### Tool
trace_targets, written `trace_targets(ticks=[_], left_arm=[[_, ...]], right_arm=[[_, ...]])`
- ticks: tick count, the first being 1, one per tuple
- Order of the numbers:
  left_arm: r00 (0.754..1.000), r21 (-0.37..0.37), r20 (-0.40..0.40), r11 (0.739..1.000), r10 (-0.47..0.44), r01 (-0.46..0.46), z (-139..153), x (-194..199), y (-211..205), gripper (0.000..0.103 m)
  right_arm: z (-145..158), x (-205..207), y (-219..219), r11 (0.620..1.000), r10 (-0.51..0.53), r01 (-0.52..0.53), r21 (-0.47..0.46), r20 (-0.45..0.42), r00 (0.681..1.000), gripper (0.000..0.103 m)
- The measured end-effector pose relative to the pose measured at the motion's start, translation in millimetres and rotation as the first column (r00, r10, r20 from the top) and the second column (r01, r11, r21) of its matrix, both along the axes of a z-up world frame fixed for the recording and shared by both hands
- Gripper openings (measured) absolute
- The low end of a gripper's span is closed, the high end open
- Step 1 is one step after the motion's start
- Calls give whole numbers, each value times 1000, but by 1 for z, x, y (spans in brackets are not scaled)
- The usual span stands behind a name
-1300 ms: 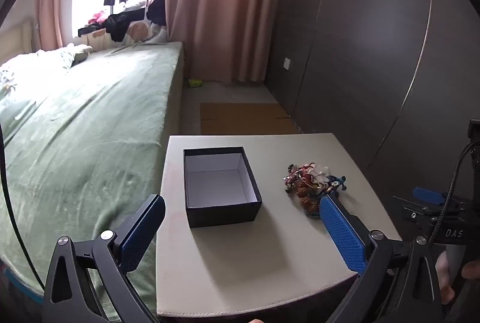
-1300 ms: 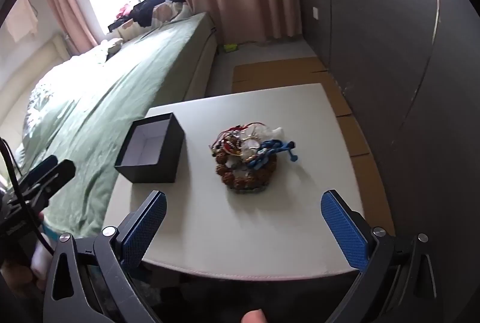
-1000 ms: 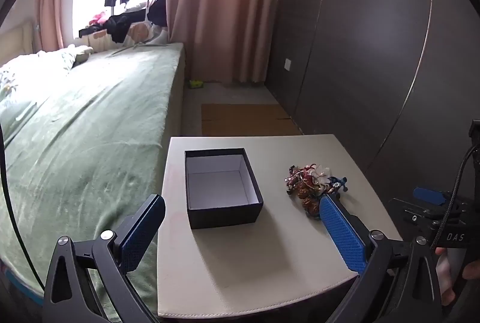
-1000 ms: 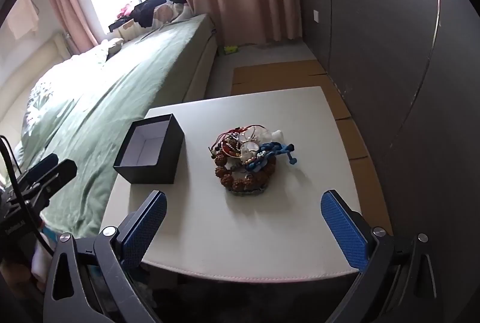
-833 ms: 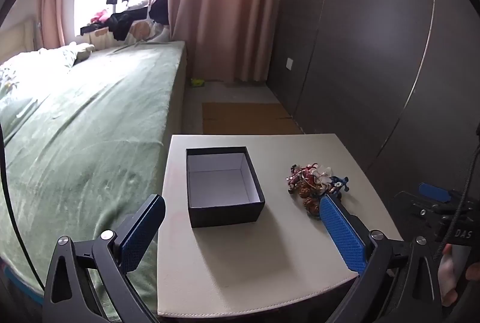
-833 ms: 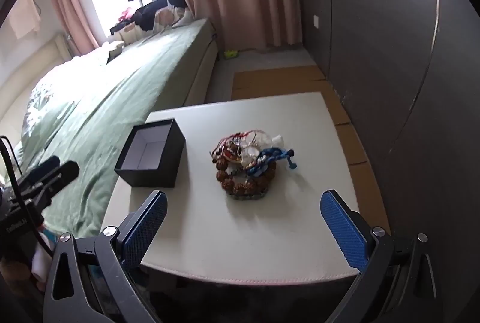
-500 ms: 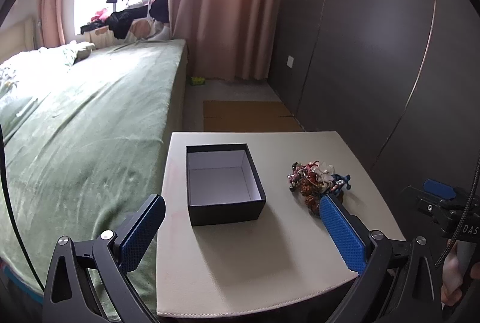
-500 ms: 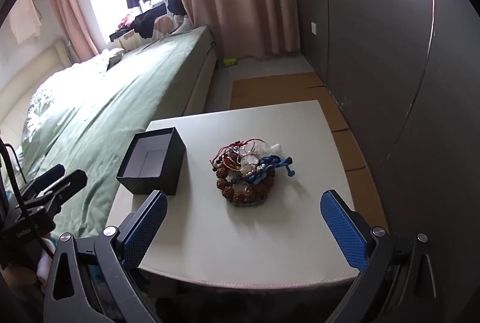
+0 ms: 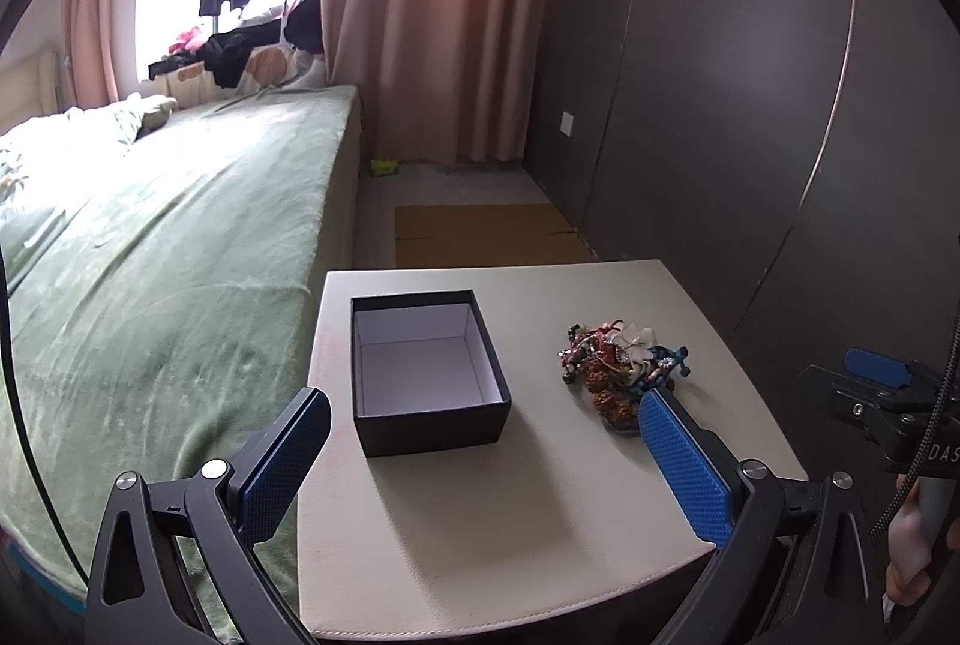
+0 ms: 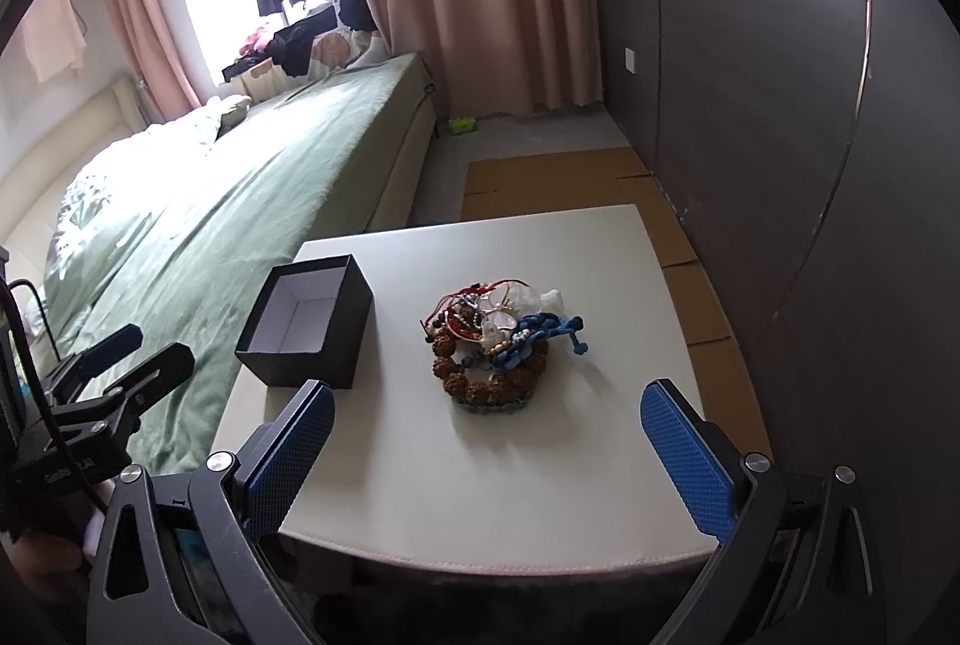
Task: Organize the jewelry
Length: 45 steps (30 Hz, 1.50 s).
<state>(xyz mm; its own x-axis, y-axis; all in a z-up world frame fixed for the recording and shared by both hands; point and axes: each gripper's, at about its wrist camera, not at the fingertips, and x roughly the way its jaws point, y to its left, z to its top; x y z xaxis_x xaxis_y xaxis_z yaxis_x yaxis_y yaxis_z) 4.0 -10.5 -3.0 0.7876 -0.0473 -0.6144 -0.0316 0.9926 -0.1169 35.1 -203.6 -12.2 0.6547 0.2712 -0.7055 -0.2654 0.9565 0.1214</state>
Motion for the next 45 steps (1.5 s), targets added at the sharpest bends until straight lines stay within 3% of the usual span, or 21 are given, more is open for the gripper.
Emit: trace_targets(ticks=[45], left_arm=[[1000,-16,8,1000,-20,20,-2,2,-9,103]], right_arm=[[-1,4,-3,999,-20,21,27,-24,999,103]])
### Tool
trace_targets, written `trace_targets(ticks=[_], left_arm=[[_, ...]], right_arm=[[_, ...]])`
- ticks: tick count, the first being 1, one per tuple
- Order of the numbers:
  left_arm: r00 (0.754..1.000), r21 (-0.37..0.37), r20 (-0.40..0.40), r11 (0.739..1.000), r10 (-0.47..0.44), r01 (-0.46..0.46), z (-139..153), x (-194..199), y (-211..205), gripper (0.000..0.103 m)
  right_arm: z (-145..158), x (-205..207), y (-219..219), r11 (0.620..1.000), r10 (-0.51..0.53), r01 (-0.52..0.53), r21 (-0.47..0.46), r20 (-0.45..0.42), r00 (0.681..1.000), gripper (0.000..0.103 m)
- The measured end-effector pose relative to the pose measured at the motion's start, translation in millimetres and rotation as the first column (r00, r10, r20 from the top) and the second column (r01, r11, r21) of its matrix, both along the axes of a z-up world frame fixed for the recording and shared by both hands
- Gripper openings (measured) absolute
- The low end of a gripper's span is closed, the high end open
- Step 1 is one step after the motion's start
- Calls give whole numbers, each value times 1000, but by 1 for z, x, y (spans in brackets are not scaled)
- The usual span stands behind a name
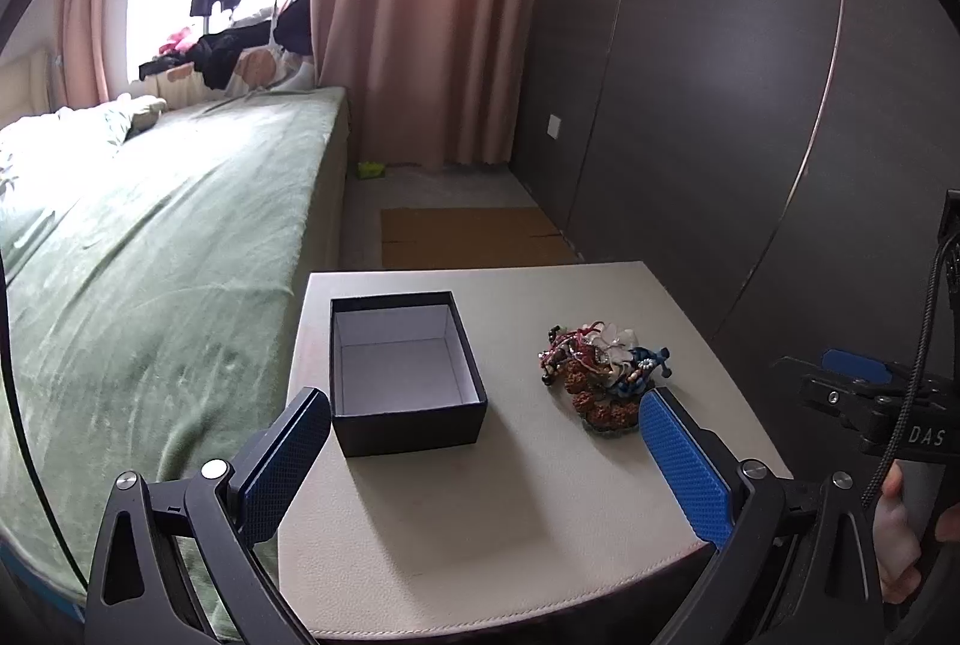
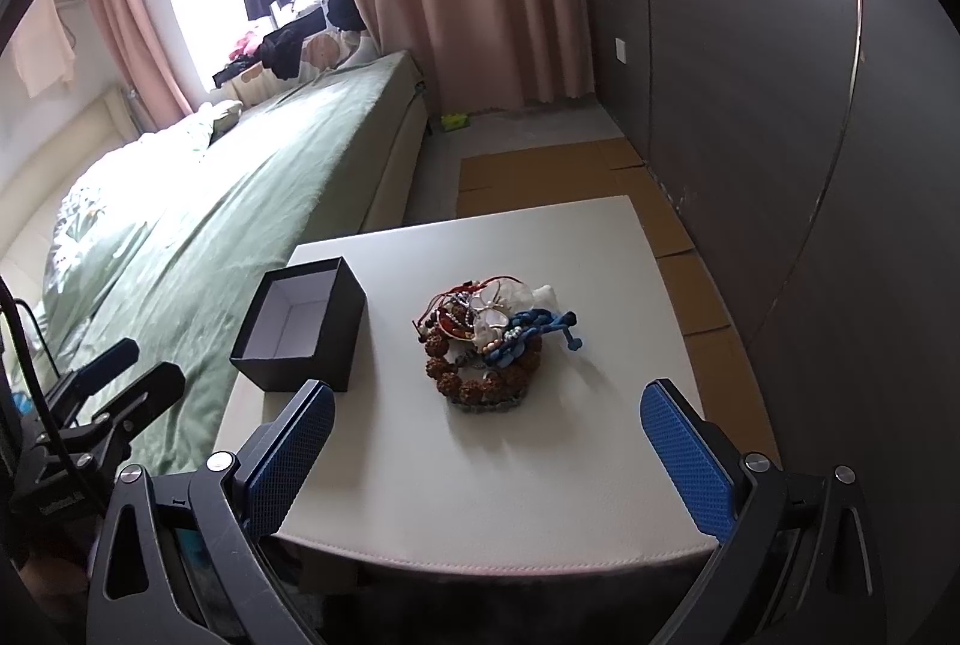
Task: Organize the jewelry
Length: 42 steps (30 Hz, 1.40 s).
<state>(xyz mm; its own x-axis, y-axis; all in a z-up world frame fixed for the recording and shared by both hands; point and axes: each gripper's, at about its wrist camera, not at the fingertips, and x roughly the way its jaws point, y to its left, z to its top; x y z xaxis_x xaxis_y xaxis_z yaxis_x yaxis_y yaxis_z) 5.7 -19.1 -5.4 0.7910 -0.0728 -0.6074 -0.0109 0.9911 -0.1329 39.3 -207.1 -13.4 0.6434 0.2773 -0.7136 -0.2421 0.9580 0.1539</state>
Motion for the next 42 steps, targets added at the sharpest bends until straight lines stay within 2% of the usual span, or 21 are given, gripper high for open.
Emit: trace_targets(ticks=[6,12,13,15,17,19,21,26,33,42], left_arm=[[1000,-25,-12,1000,3,-3,-3,8,-3,102],[1000,-28,-23,1000,4,-5,-2,28,-10,99],[1000,-32,-29,999,2,-3,-2,32,-12,99],[999,-41,-42,999,2,-3,-1,41,-13,98],[999,-55,-51,998,4,-6,0,50,-14,94],[997,-84,-78,996,0,-6,0,62,-16,85],[993,-121,-114,993,-16,2,-2,74,-19,80],[984,-116,-171,993,-54,34,-8,101,-41,69],[959,-150,-264,986,-108,70,-23,139,-66,55],[920,-104,-372,991,-120,87,-51,174,-100,46]], right_arm=[[-4,10,-7,999,-24,25,40,-26,999,103],[-7,26,-27,988,-89,97,122,-67,994,102],[-9,29,-31,985,-98,106,137,-66,993,101],[-14,36,-38,981,-125,138,139,-98,987,92],[-18,43,-44,974,-138,156,166,-118,983,83],[-23,50,-50,965,-159,185,186,-147,976,82],[-27,56,-55,956,-164,199,216,-168,972,77],[-45,77,-70,916,-188,263,302,-256,948,71],[-64,94,-84,869,-217,339,360,-339,916,70],[-80,103,-96,839,-231,390,380,-401,887,70]])
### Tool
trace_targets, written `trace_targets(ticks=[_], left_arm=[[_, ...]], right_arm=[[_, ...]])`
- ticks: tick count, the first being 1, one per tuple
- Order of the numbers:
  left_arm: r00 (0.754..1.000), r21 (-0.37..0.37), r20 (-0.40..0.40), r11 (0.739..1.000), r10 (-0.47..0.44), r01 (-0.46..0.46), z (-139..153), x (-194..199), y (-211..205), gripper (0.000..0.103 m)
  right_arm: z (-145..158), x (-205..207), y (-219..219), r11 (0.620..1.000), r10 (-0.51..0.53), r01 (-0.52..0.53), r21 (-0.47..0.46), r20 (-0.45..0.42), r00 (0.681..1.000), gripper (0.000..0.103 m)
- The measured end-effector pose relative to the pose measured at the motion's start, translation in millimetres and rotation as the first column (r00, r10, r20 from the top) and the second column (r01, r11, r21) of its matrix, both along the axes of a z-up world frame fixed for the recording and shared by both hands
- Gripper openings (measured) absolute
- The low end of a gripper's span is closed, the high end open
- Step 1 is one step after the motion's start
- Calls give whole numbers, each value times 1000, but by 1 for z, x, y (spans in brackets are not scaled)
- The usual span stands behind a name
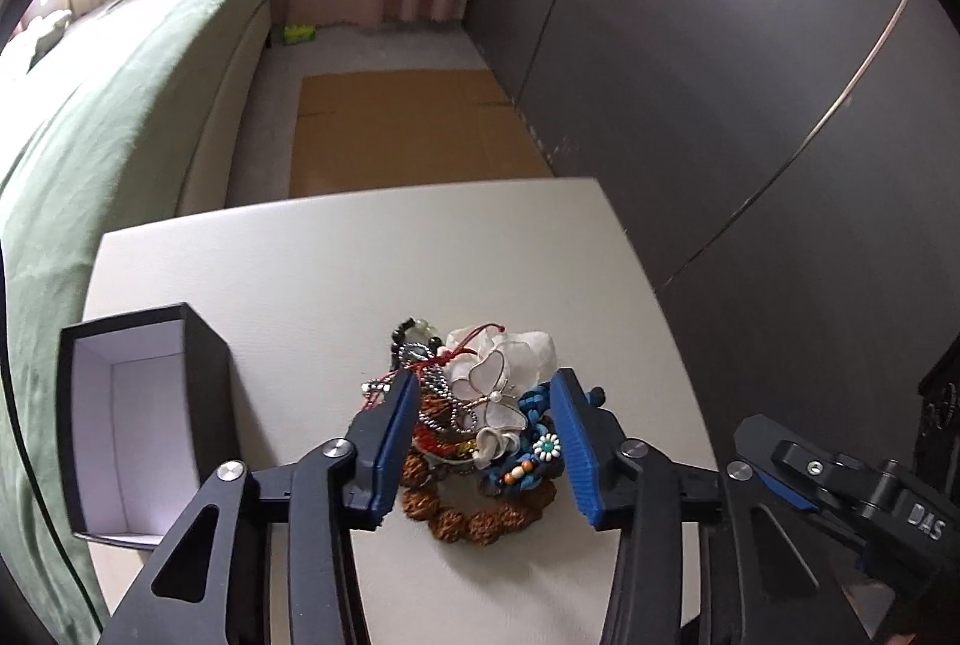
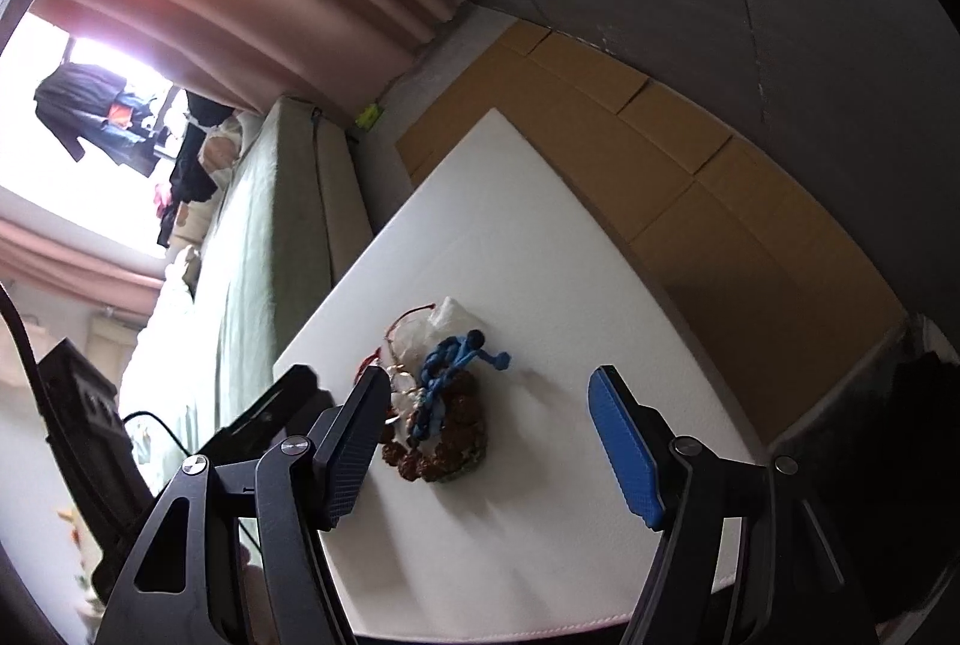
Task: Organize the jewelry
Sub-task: 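Grasp the gold brooch with the left tool while the right tool grasps the blue cord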
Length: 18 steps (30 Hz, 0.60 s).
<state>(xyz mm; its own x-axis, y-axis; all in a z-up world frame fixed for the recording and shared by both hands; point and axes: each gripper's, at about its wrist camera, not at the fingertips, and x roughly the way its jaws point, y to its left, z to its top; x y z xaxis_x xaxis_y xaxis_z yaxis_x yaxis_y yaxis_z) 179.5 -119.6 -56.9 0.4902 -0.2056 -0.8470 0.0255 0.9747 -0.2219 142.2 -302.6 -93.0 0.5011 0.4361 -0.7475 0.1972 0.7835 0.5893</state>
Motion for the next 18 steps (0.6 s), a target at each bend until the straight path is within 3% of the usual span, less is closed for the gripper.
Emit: trace_targets(ticks=[7,12,18], left_arm=[[999,80,-36,997,12,-9,-19,15,-20,38],[1000,181,-31,983,3,3,-28,23,-37,37],[999,243,-47,970,21,-9,-38,25,-38,32]], right_arm=[[-12,7,-16,997,-55,58,55,-46,997,70],[-13,6,-26,992,-83,87,91,-51,995,70],[-16,4,-33,988,-88,95,124,-58,994,70]])
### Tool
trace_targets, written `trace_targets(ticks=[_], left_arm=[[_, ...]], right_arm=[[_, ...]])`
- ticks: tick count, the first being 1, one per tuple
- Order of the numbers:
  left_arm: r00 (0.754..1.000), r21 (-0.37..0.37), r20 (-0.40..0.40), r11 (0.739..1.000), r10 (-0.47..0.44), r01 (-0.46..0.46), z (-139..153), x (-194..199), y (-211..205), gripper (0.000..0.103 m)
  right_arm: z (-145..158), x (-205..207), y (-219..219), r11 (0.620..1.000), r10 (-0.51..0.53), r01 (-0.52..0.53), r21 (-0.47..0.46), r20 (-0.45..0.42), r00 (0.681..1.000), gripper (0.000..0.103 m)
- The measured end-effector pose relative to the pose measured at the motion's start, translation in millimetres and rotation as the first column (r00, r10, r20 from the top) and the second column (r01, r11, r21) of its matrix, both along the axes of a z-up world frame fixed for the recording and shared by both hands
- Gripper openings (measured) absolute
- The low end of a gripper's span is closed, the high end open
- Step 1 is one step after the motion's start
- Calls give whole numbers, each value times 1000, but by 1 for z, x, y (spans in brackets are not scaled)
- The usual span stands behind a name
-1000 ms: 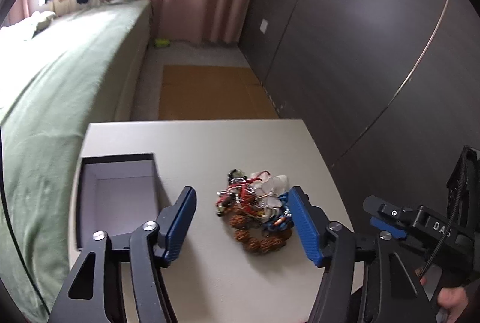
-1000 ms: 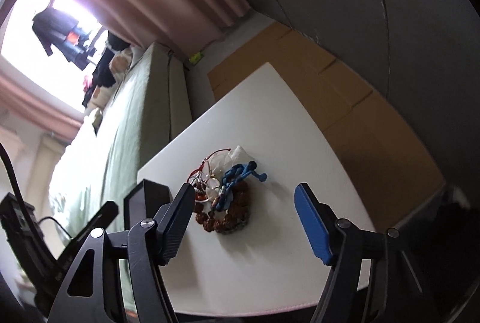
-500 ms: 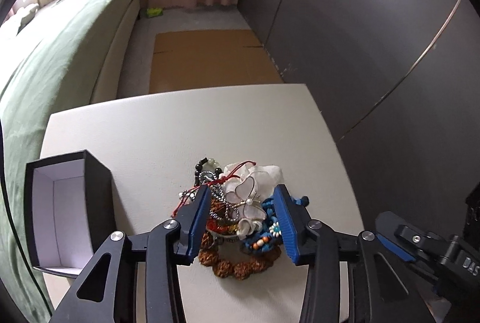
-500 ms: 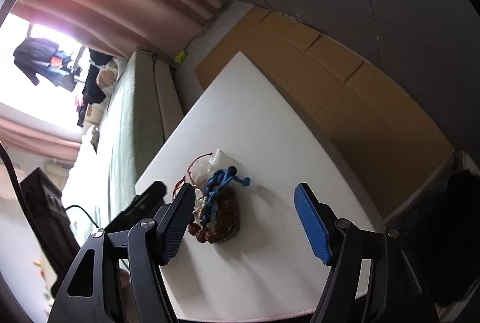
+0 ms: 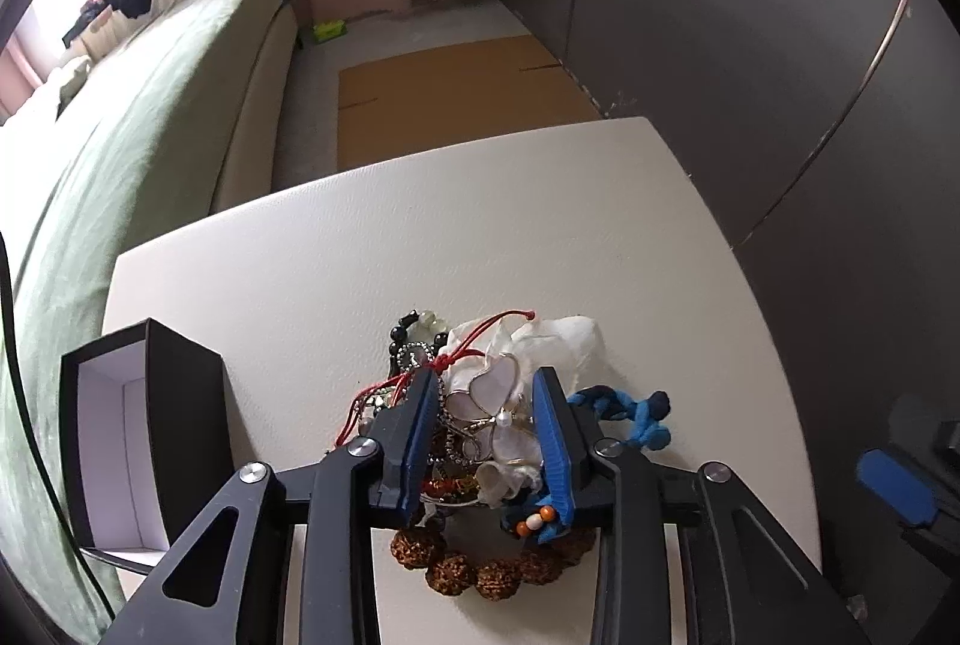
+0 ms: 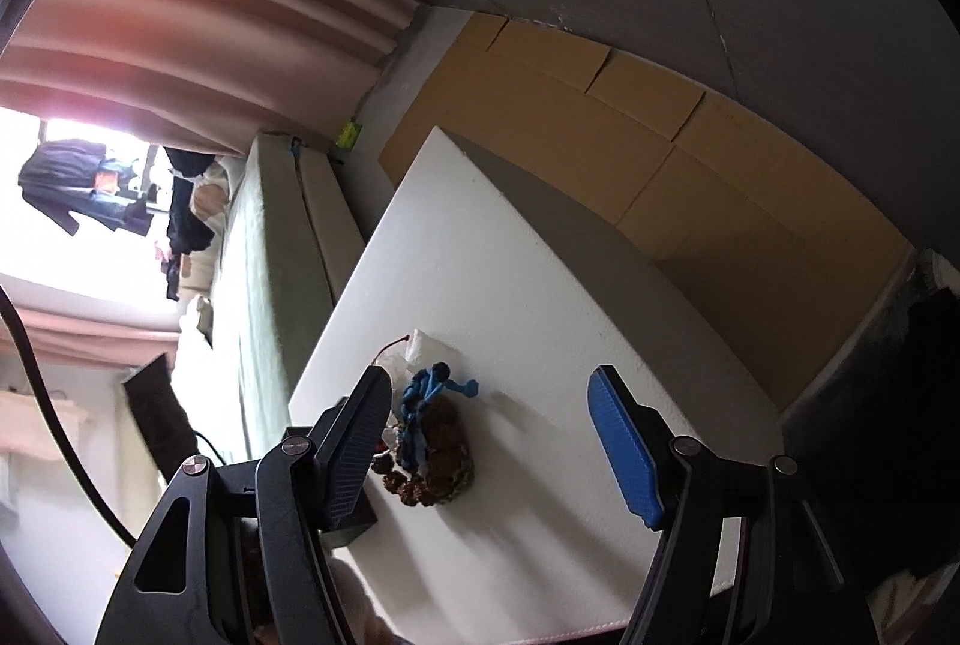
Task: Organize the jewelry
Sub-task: 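Grasp the gold brooch with the left tool while the right tool grasps the blue cord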
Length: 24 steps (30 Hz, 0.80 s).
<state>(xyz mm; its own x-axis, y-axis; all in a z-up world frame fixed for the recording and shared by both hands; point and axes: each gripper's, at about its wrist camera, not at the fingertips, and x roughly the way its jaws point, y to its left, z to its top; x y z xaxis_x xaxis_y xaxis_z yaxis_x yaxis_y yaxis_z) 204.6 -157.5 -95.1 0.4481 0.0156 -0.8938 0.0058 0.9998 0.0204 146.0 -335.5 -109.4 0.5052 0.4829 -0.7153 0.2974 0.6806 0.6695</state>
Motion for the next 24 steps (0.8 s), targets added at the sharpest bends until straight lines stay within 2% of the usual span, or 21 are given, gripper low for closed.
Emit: trace_targets(ticks=[2,3,4,6,7,14,21,22,24], left_arm=[[1000,0,0,1000,0,0,0,1,1,30],[1000,-17,0,1000,-5,5,1,1,1,19],[1000,-31,-5,999,-9,9,3,1,2,13],[1000,-21,5,1000,-9,9,8,1,2,10],[1000,-20,10,1000,-8,8,11,0,4,4],[999,-101,50,995,-6,11,33,-10,23,2],[995,-190,99,982,32,-13,53,-33,50,2],[994,-199,104,980,40,-18,56,-36,54,2],[992,-222,117,975,56,-29,60,-45,67,2]], right_arm=[[0,0,0,1000,4,-4,3,1,1000,70],[0,0,1,1000,7,-7,5,1,1000,70],[0,1,1,1000,10,-10,7,2,1000,70],[0,1,2,1000,14,-14,7,2,1000,70],[0,1,2,1000,15,-15,7,2,1000,70],[-2,3,6,1000,22,-22,10,-7,1000,70],[-2,5,24,997,78,-78,10,-2,997,70],[-3,5,26,996,87,-87,12,-1,996,69],[-6,8,31,994,107,-107,13,-5,994,60]])
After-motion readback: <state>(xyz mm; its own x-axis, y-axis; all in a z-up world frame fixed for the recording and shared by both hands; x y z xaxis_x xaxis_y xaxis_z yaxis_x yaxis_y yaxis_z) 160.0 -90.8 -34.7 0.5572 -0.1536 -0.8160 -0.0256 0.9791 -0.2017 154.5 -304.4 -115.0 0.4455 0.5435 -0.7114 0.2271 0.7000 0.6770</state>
